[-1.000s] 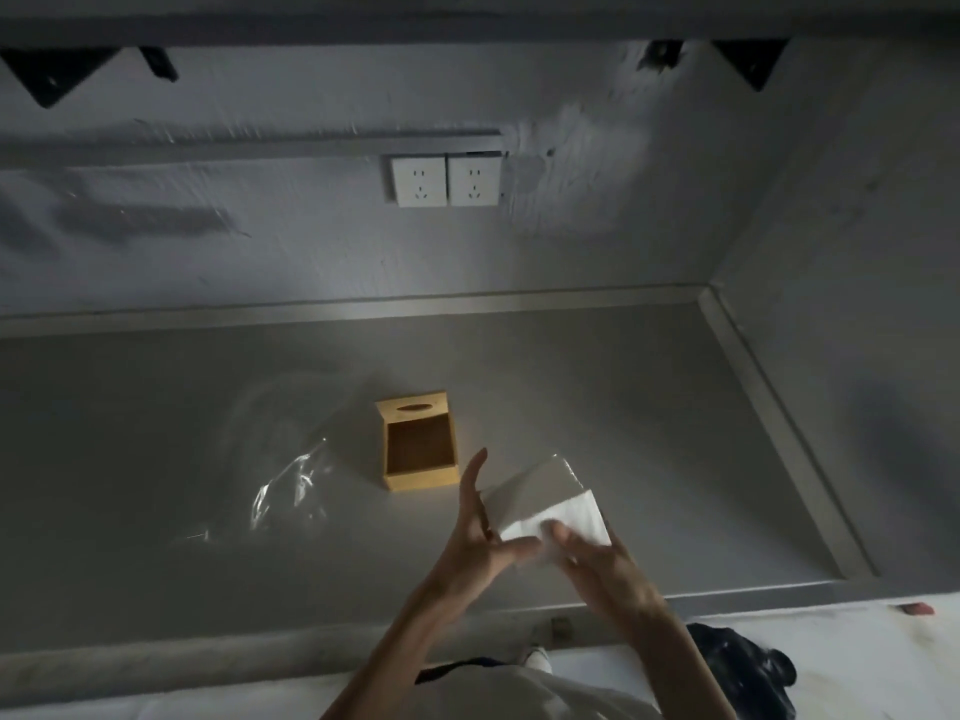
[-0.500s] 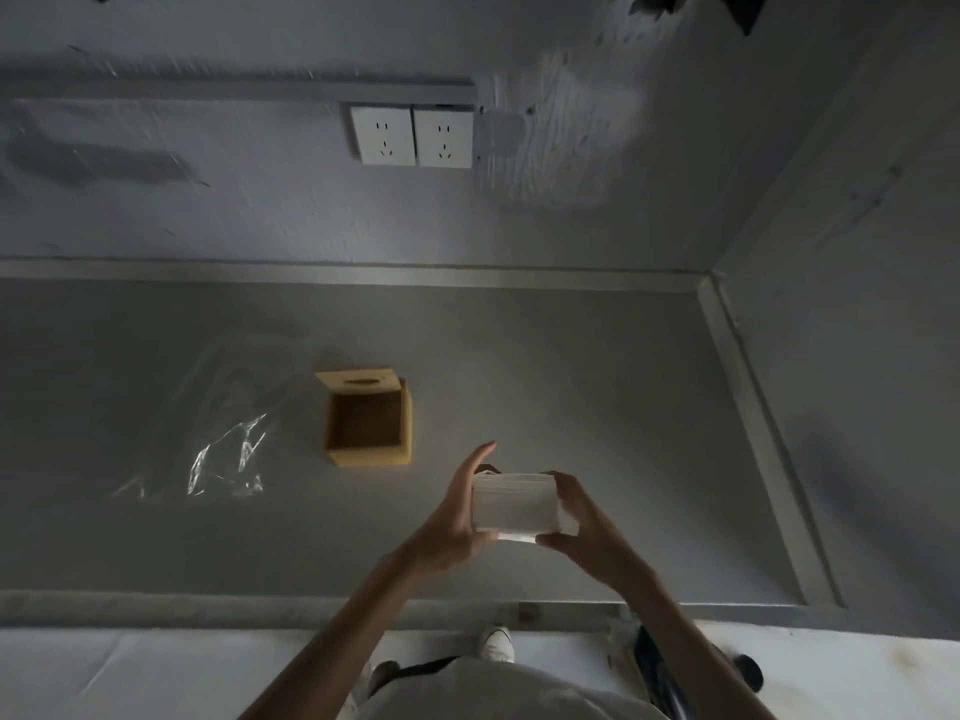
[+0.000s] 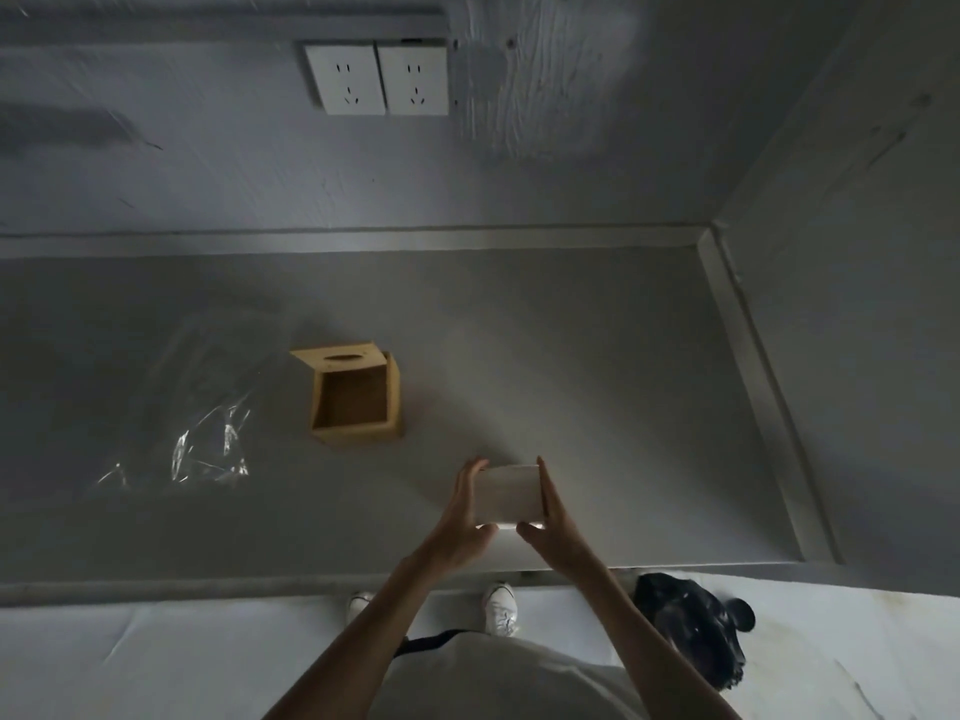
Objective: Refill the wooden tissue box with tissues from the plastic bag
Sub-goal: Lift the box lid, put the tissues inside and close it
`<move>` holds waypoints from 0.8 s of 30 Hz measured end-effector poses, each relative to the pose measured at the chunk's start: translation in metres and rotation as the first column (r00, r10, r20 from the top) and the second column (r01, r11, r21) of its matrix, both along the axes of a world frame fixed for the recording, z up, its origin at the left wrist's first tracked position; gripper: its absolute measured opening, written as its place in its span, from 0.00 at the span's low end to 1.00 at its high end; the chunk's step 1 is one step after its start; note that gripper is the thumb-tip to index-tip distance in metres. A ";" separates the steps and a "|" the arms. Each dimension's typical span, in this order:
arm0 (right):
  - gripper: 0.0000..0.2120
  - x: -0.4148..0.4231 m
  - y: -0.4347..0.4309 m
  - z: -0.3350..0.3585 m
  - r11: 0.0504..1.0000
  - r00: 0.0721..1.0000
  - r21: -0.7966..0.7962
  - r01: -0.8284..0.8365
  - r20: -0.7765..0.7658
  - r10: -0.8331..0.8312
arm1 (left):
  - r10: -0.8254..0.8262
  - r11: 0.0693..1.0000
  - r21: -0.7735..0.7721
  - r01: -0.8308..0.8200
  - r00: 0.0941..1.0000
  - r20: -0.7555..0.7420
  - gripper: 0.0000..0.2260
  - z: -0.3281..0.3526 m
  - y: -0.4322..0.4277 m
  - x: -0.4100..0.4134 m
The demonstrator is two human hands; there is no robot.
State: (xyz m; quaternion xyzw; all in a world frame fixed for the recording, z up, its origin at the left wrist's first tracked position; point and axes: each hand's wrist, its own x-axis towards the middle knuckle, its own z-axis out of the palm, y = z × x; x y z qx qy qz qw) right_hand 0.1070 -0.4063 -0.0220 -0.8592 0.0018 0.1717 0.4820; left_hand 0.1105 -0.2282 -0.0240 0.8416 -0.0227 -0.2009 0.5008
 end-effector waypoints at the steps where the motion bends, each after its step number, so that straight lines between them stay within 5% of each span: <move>1: 0.43 -0.001 0.002 0.000 1.000 1.000 0.006 0.015 0.003 -0.015 | 0.001 1.000 0.002 -0.001 1.000 0.007 0.38 -0.001 -0.001 0.000; 9: 0.49 -0.007 0.009 -0.002 0.959 0.983 0.223 0.174 -0.091 -0.157 | -0.007 1.000 -0.003 0.008 0.995 0.096 0.36 -0.010 -0.004 -0.001; 14: 0.50 -0.006 0.009 0.001 0.973 0.990 0.183 0.141 -0.023 -0.139 | -0.007 1.000 0.016 0.006 0.991 0.130 0.35 -0.014 -0.004 0.002; 19: 0.48 0.005 -0.006 0.003 0.979 0.983 -0.130 -0.156 0.074 0.167 | -0.056 0.996 0.072 0.050 0.994 0.095 0.33 -0.011 0.003 0.006; 24: 0.43 0.032 -0.028 0.015 0.789 0.891 -0.456 -0.410 -0.018 0.453 | -0.161 0.966 0.212 0.149 0.986 0.041 0.37 -0.006 0.013 0.014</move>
